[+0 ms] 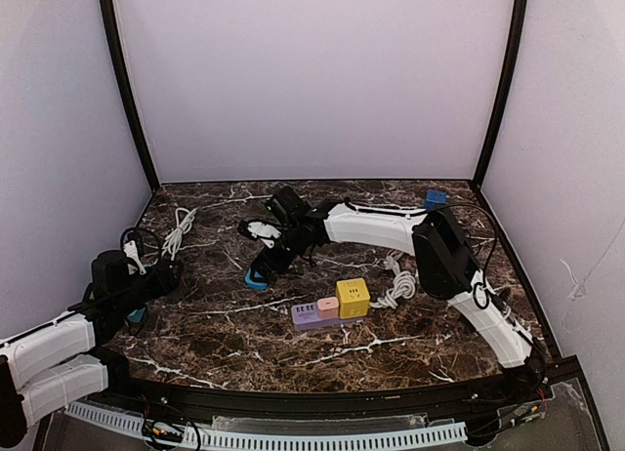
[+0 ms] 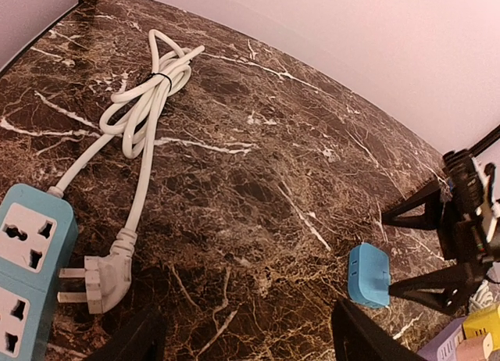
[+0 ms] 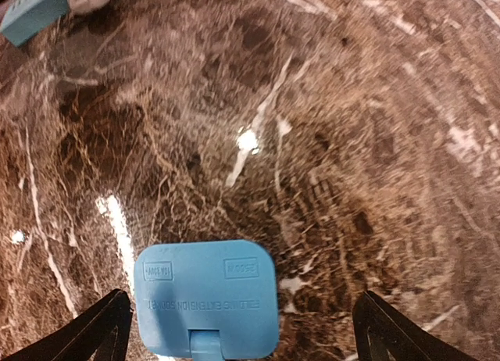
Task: Insert the plug
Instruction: Pick up the plug from the center of the board.
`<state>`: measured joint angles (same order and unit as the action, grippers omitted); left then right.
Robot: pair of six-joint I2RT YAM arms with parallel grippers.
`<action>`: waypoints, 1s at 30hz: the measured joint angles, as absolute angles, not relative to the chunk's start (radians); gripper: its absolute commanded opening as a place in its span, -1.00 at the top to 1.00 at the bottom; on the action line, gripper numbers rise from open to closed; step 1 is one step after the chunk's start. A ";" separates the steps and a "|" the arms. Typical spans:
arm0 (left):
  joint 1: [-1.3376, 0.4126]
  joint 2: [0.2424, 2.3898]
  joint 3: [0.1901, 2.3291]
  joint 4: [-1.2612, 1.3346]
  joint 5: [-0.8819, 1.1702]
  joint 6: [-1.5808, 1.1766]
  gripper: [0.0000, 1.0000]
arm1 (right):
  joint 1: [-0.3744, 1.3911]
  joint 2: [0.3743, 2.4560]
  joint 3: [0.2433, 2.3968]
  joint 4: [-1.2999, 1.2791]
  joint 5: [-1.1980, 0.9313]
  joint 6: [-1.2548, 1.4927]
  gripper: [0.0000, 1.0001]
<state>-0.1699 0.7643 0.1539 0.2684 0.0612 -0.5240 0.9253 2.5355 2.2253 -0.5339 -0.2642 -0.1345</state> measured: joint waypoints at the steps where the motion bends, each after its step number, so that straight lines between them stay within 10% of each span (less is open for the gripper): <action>1: -0.170 0.764 0.154 0.269 0.063 -0.524 -0.47 | 0.931 2.552 2.226 -0.545 -0.263 -0.144 -0.97; 11: -0.170 0.762 0.154 0.269 0.067 -0.524 -0.47 | 0.963 2.575 2.212 -0.548 -0.238 -0.201 -0.75; 26: -0.170 0.749 0.154 0.288 0.116 -0.536 -0.46 | 1.006 2.481 2.045 -0.458 -0.085 -0.187 0.82; 30: -0.170 0.743 0.159 0.316 0.227 -0.547 -0.48 | 1.040 2.319 1.807 -0.306 0.073 -0.158 0.73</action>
<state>-0.1703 0.7425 0.1585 0.3164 0.2272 -0.5468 1.0397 2.3192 1.8072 -0.3058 0.0731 -0.1577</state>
